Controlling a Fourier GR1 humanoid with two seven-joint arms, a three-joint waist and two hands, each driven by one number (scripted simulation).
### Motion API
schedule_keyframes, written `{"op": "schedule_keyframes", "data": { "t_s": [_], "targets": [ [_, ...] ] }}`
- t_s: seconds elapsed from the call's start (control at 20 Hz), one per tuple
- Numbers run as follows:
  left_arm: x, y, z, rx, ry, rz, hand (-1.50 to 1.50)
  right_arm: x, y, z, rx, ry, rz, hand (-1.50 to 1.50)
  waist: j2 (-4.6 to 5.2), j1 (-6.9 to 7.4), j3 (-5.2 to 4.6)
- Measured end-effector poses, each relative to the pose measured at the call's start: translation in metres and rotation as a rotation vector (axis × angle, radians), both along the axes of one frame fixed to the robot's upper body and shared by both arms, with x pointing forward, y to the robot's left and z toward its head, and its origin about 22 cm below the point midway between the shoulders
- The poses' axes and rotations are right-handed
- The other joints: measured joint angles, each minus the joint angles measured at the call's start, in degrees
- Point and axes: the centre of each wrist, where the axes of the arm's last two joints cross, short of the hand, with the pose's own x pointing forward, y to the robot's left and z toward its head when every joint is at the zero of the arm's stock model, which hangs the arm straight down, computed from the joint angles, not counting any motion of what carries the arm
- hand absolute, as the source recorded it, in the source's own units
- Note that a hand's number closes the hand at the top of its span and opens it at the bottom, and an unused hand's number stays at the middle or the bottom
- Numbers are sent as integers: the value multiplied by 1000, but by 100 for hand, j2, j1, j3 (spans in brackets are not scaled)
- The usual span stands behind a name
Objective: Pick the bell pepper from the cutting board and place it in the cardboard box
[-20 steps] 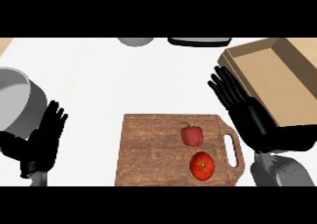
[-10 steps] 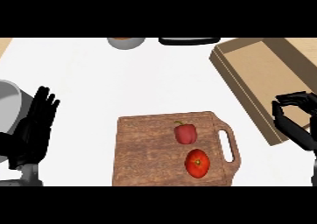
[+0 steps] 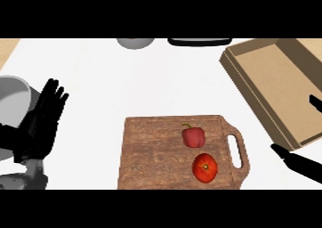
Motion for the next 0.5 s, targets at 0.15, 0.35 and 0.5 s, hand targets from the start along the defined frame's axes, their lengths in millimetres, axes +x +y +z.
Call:
{"op": "schedule_keyframes", "data": {
  "t_s": [0.15, 0.35, 0.5],
  "targets": [
    [3, -3, 4, 2, -6, -6, 0, -10, 8, 15, -111, 155, 53, -150, 0, 23, -12],
    [3, -6, 5, 0, -2, -20, 0, -21, 26, 40, -187, 353, 98, -150, 7, 77, -13],
    [4, -8, 8, -2, -6, -28, 0, -22, 50, 61, -192, 436, 109, -150, 17, 149, -7]
  ]
}}
